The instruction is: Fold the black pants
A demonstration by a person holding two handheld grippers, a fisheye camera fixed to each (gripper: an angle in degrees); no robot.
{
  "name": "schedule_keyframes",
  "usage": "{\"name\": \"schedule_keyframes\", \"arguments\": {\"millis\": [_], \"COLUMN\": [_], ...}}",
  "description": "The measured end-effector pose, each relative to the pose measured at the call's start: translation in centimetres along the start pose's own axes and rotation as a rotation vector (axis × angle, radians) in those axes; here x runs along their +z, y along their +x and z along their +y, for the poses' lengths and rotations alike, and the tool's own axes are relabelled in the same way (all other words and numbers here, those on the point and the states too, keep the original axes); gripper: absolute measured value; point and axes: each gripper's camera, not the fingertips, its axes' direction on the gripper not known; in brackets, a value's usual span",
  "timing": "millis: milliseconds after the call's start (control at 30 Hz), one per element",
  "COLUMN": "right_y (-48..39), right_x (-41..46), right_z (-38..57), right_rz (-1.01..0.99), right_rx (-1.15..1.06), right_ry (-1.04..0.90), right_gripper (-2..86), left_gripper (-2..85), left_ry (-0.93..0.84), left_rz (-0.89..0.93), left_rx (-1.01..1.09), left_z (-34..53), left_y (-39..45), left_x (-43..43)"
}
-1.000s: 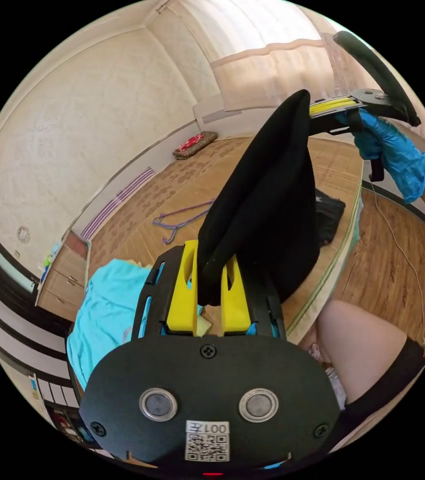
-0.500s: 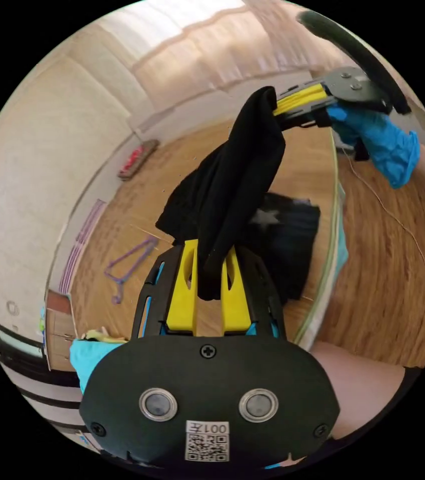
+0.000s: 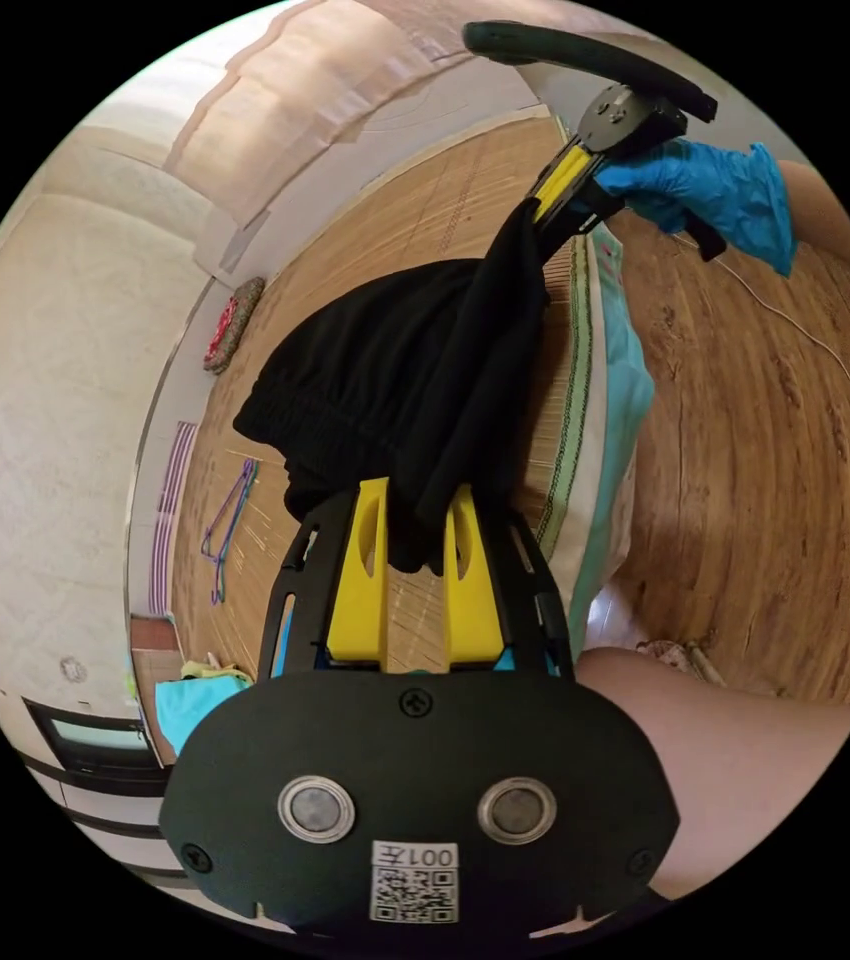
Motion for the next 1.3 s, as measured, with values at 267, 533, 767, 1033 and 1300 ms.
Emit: {"name": "schedule_keyframes", "arguments": {"millis": [267, 533, 767, 1033, 1300], "right_y": [0.4, -3.0, -13.0, -30.1, -41.9], "right_x": [-0.9, -6.4, -8.7, -15.5, -19.8], "right_z": [3.2, 2.5, -0.9, -5.8, -7.1], "right_rz": [0.065, 0.171, -0.004, -0.145, -0.232], "right_rx": [0.019, 0.284, 0.453, 0.344, 0.158], "right_ry": [-0.102, -0.049, -0.062, 0.06, 0.095], "right_gripper": [1.0, 0.7, 0.6, 0.6, 0.3], "left_gripper": [-0.2, -1.6, -1.3, -1.6, -1.6], "left_ry": [-0.08, -0.122, -0.07, -0.232, -0.239], "left_rz": [0.165, 0.322, 0.049, -0.117, -0.092], "left_rx": [-0.204, -0.664, -0.948, -1.153, -1.22], "left_z": [4.0, 13.9, 19.4, 25.5, 34.0], "left_y": [-2.7, -10.0, -11.8, -10.9, -10.3], "left_x": [-1.1, -3.3, -9.1, -15.0, -20.3]}}
